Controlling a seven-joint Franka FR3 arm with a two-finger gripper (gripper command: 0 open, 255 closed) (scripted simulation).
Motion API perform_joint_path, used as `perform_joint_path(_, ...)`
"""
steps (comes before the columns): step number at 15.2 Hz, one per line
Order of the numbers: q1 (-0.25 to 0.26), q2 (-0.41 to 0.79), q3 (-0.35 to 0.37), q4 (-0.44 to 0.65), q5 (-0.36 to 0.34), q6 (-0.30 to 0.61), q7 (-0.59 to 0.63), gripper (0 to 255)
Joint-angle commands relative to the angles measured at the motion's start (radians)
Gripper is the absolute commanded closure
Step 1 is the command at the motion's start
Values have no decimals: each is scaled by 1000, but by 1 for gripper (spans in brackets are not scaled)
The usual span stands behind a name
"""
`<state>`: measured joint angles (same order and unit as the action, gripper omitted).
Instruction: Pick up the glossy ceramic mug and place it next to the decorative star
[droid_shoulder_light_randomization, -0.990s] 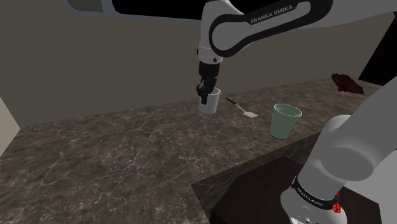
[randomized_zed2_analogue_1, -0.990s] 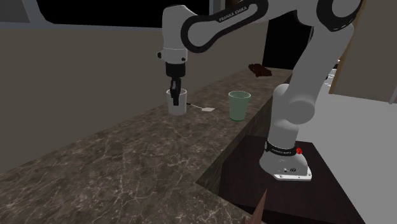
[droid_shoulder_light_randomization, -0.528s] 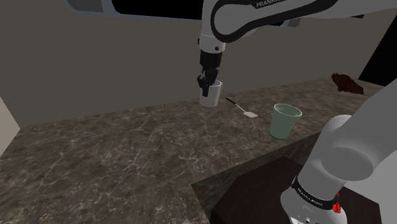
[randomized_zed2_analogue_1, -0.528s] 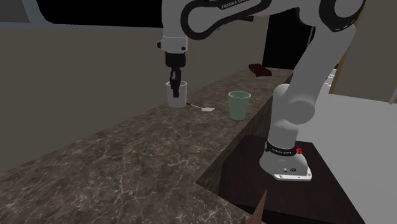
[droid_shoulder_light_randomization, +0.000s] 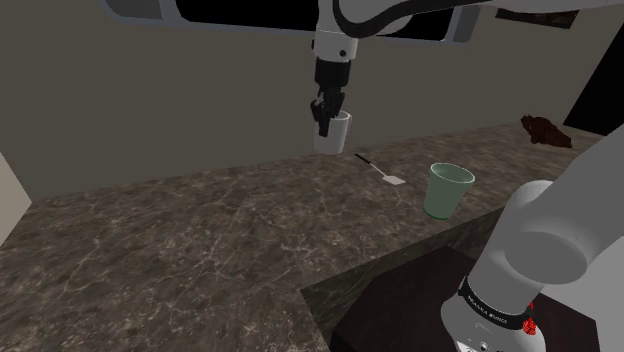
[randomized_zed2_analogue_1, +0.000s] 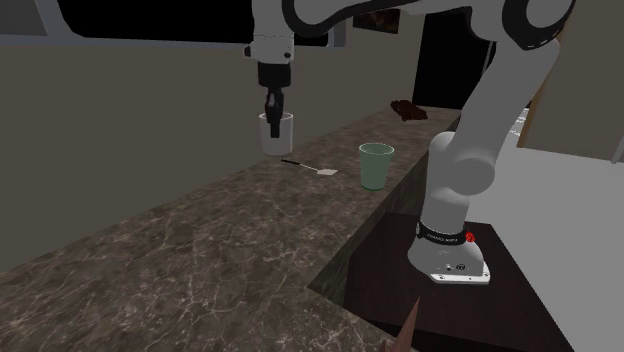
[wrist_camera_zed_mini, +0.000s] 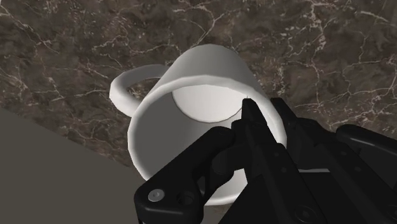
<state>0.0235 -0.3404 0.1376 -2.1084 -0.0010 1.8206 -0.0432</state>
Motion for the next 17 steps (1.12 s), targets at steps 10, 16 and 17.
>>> perform_joint_path(10, -3, 15, -4, 162, -3, -148, -6, 255)
perform_joint_path(16, -5, 34, -4, 263, -5, -229, -7, 255)
perform_joint_path(17, -5, 38, -4, 281, -6, -243, -8, 255)
